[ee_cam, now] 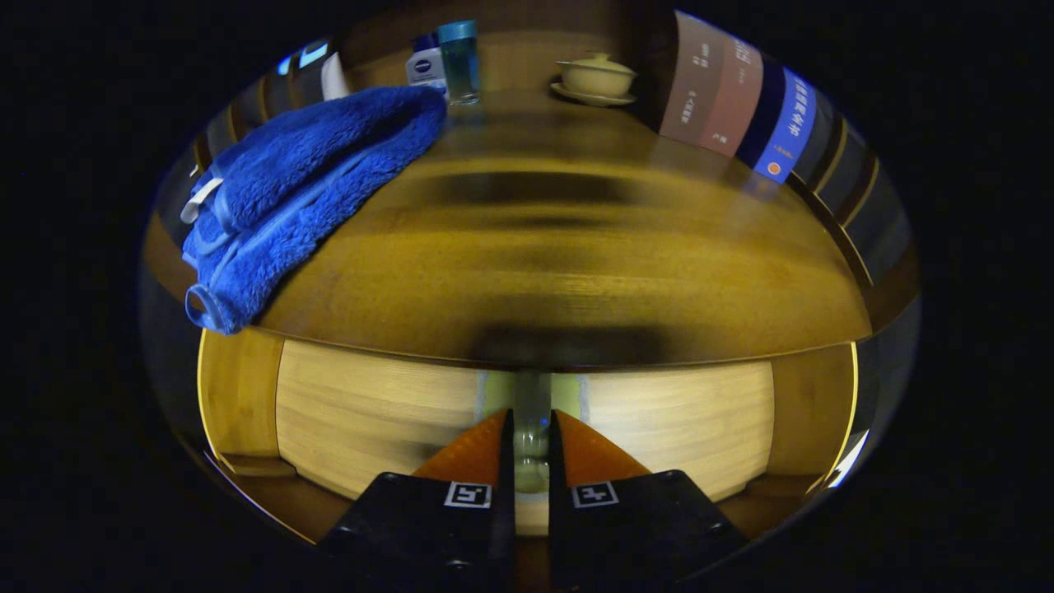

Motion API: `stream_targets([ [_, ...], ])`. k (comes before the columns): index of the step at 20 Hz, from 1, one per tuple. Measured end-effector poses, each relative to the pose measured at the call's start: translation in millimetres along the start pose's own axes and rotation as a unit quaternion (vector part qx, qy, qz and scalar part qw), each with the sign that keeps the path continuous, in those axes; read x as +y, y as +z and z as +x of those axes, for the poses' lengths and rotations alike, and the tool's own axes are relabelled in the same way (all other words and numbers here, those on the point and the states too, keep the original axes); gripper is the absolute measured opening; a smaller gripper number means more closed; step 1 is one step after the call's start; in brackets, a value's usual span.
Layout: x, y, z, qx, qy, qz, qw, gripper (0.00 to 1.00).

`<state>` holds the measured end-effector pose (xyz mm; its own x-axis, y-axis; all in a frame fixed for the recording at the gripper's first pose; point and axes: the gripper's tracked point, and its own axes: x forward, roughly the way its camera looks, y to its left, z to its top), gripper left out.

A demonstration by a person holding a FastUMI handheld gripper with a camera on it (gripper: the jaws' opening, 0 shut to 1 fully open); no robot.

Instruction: Pull open the drawer, take out the items inside it, and place them on the countertop above the cabinet.

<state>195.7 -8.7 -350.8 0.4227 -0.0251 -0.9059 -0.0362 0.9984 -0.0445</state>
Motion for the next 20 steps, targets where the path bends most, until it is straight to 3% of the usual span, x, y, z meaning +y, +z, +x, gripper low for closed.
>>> stream_targets([
  [4, 1.3, -3.2, -9.9, 0.021, 0.016, 0.036, 0.999, 0.2],
  [13, 17.4, -9.0, -83.4, 0.052, 0.062, 0.069, 0.994, 0.2],
  [20, 11.7, 0.0, -122.7, 0.036, 0.068, 0.071, 0.995, 0.2],
])
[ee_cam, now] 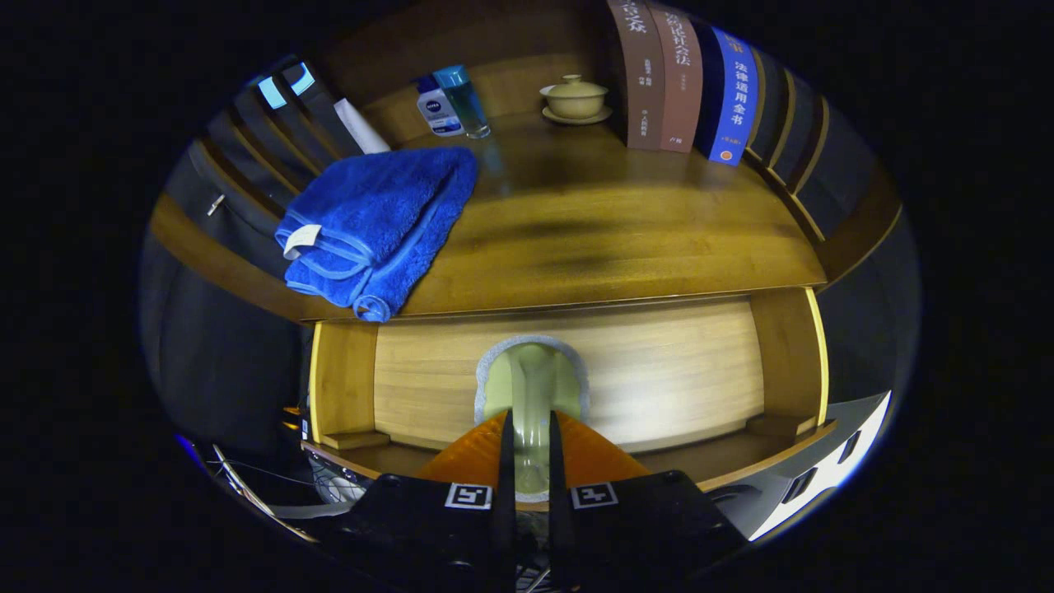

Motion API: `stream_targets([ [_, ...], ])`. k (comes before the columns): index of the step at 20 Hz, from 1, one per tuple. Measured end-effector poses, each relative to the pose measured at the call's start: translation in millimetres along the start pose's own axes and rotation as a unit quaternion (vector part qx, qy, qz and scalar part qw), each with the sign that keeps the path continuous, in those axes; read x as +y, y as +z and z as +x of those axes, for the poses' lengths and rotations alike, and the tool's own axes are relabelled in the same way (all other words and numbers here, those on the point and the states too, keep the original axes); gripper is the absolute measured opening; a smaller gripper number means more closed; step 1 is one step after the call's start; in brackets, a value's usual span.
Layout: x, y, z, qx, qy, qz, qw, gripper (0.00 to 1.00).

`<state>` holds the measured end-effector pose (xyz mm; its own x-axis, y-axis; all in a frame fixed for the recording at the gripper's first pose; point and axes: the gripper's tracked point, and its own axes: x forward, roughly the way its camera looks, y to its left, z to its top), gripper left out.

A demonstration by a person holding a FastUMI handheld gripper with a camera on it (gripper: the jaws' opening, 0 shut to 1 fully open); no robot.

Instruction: Pull open the drawer, take out the items inside it, and place them on the countertop above the cabinet.

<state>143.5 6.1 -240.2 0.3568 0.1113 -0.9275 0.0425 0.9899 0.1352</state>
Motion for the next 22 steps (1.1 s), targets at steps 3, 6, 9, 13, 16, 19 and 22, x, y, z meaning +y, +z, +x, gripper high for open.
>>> stream_targets([
  [3, 1.6, 15.1, -16.8, -0.012, 0.005, 0.001, 1.0, 0.2],
  [6, -4.1, 48.9, -18.7, -0.037, -0.007, 0.0, 0.999, 0.2],
  [9, -8.1, 88.4, -1.6, -0.052, -0.017, 0.001, 0.998, 0.2],
  [13, -17.0, 130.3, 34.1, -0.047, -0.036, 0.01, 0.998, 0.2],
  [16, -13.2, 152.7, 49.7, -0.047, -0.043, -0.005, 0.998, 0.2],
  [19, -9.0, 166.8, 58.1, -0.048, -0.052, -0.012, 0.997, 0.2],
  [22, -4.9, 172.7, 61.0, -0.052, -0.05, -0.007, 0.997, 0.2],
])
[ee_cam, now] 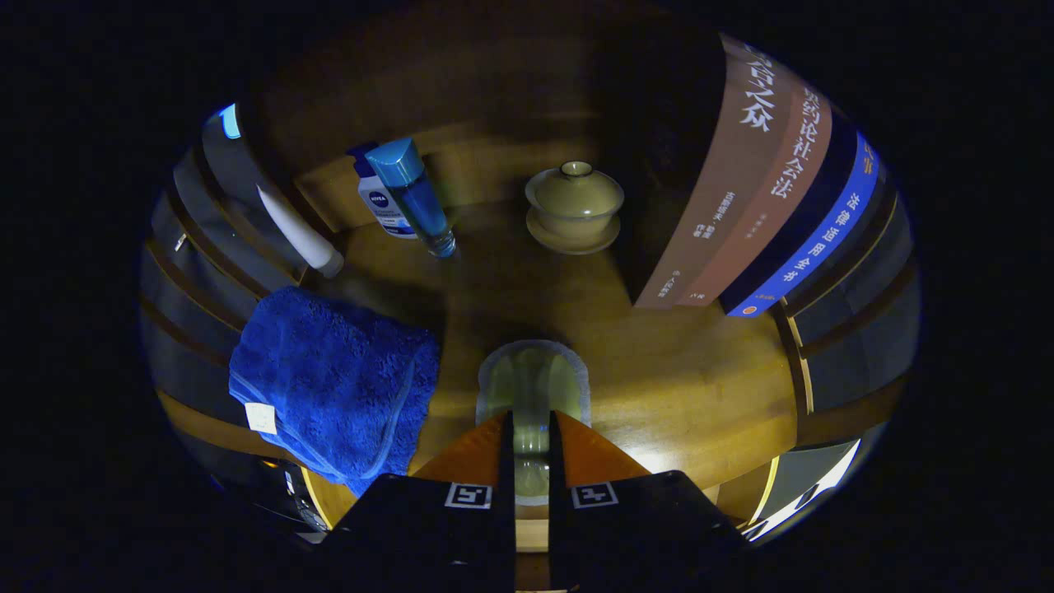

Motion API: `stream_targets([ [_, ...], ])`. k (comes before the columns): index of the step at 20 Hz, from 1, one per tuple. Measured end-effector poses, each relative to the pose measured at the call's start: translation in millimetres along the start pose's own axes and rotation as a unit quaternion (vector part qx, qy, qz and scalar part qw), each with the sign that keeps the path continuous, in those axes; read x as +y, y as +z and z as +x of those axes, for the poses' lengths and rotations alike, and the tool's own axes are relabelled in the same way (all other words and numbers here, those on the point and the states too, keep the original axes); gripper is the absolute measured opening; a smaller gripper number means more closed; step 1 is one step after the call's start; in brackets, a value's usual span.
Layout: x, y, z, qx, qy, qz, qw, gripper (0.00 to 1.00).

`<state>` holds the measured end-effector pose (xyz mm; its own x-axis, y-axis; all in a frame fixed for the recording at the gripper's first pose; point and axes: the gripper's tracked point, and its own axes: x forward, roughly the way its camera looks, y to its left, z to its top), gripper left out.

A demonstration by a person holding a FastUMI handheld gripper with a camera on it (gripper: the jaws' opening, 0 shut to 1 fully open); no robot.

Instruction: Pull open the drawer, take out the items inside it, and place them on the countertop above the cabinet.

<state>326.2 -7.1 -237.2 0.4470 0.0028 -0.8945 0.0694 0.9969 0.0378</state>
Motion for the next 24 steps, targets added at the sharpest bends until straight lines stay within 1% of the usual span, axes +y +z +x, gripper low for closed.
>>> stream_targets([
  [3, 4.8, -1.0, -1.3, -0.001, 0.015, 0.016, 1.0, 0.22],
  [4, 6.9, -0.5, -1.1, -0.004, 0.018, 0.025, 1.0, 0.25],
  [6, 7.2, 3.0, -5.2, -0.022, 0.021, 0.037, 0.999, 0.55],
  [9, -4.6, 10.6, -18.6, -0.058, 0.01, 0.016, 0.998, 1.0],
  [12, 3.5, 2.9, -37.4, -0.102, 0.032, 0.025, 0.994, 1.0],
  [14, 11.1, -7.2, -56.3, -0.131, 0.056, 0.039, 0.989, 1.0],
  [18, 21.0, -50.9, -82.5, -0.174, 0.09, 0.025, 0.98, 1.0],
  [20, 27.2, -72.0, -102.4, -0.204, 0.116, 0.036, 0.971, 1.0],
  [22, 27.9, -85.5, -122.7, -0.256, 0.136, 0.034, 0.957, 1.0],
  [24, 21.7, -102.3, -137.0, -0.305, 0.129, 0.006, 0.944, 0.99],
])
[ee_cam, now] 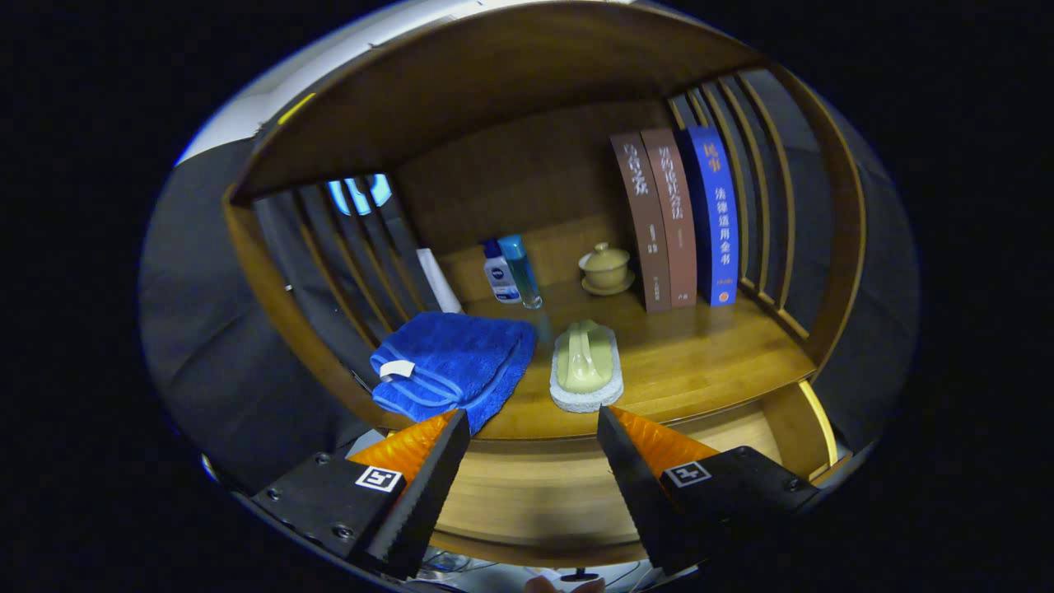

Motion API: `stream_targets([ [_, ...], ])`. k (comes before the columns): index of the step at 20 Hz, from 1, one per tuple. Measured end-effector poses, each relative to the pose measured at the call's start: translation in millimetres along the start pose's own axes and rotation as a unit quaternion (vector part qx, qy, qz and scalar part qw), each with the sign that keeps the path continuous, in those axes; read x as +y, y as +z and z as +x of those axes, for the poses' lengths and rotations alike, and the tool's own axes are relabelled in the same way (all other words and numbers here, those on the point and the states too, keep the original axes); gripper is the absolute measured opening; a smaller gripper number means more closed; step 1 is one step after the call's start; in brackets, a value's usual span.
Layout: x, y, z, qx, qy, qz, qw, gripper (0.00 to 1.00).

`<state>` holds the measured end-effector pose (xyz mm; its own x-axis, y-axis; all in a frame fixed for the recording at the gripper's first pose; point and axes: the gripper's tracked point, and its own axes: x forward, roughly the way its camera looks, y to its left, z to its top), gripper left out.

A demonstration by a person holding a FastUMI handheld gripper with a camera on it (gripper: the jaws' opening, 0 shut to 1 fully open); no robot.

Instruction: Pull open the drawer, take out the items inside it, and place them on the countertop above the cabinet.

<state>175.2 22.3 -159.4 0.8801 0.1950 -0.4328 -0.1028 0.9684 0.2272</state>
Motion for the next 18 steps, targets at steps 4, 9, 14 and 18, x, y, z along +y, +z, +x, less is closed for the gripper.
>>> stream_targets([
  [4, -1.9, -8.7, -54.5, -0.097, -0.008, -0.014, 0.995, 0.99],
  [9, 2.1, -68.2, -96.4, -0.158, -0.027, -0.069, 0.985, 0.99],
  [14, -6.5, -143.0, -95.8, -0.161, -0.06, -0.108, 0.979, 0.99],
  [18, -19.8, -178.2, -77.2, -0.138, -0.077, -0.115, 0.981, 0.99],
])
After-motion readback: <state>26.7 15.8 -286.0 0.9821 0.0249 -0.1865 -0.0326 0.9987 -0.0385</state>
